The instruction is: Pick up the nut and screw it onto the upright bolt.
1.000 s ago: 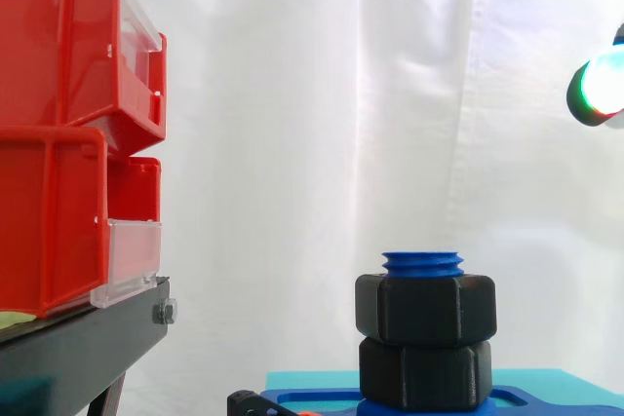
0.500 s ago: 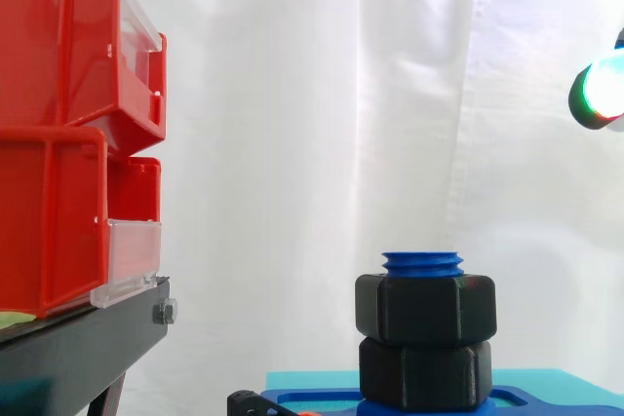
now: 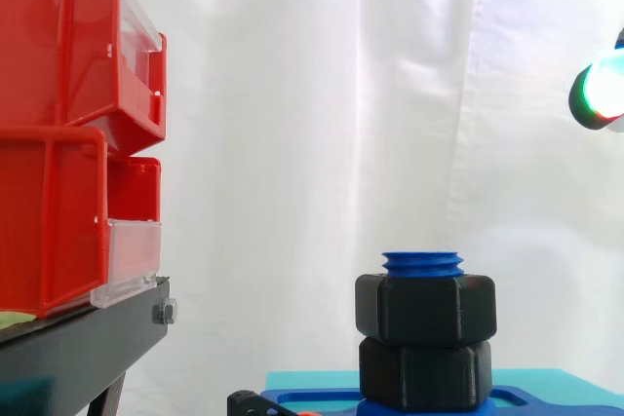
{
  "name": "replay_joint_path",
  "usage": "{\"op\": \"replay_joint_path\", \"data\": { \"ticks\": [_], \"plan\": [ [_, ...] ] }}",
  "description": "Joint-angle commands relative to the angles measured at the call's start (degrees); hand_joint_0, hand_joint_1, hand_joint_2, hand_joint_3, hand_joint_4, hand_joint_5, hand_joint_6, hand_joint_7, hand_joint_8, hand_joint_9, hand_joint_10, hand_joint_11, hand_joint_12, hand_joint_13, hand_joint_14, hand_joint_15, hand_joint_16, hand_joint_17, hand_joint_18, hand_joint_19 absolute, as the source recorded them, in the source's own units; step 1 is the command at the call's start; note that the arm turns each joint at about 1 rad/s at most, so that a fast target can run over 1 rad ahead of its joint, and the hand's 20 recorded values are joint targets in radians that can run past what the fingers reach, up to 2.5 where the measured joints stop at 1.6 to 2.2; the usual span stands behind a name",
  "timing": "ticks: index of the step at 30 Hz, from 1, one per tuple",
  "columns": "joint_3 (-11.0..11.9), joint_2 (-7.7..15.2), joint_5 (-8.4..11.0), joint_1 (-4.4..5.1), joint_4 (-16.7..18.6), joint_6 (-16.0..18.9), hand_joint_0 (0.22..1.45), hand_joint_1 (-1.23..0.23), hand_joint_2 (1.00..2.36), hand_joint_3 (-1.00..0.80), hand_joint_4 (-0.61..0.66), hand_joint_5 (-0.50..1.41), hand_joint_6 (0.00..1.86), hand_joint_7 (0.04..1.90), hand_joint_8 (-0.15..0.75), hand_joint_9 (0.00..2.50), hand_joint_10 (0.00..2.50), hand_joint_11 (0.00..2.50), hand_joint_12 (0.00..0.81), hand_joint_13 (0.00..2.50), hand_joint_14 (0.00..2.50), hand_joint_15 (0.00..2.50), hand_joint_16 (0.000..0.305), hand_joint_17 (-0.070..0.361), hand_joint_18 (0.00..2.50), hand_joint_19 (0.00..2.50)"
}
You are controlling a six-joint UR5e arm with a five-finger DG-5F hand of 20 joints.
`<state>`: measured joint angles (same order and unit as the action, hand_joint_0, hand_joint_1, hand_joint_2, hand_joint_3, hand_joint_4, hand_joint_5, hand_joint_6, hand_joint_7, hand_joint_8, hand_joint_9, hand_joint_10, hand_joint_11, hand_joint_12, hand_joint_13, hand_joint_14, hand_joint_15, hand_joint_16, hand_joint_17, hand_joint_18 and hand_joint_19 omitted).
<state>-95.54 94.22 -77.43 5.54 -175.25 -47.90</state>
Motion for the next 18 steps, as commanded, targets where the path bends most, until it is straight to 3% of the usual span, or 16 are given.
{"op": "replay_joint_path", "data": {
  "ticks": [1, 18],
  "plan": [
    [0.0, 0.0, 0.00, 0.00, 0.0, 0.0, 0.49, -0.26, 1.00, -0.50, 0.12, -0.25, 0.50, 0.60, 0.210, 0.02, 0.00, 0.00, 0.379, 0.00, 0.00, 0.00, 0.047, 0.107, 0.00, 0.00],
    [0.0, 0.0, 0.00, 0.09, 0.0, 0.0, 0.49, -0.29, 1.00, -0.50, 0.13, -0.24, 0.50, 0.59, 0.210, 0.03, 0.00, 0.00, 0.375, 0.00, 0.00, 0.00, 0.047, 0.106, 0.00, 0.00]
  ]
}}
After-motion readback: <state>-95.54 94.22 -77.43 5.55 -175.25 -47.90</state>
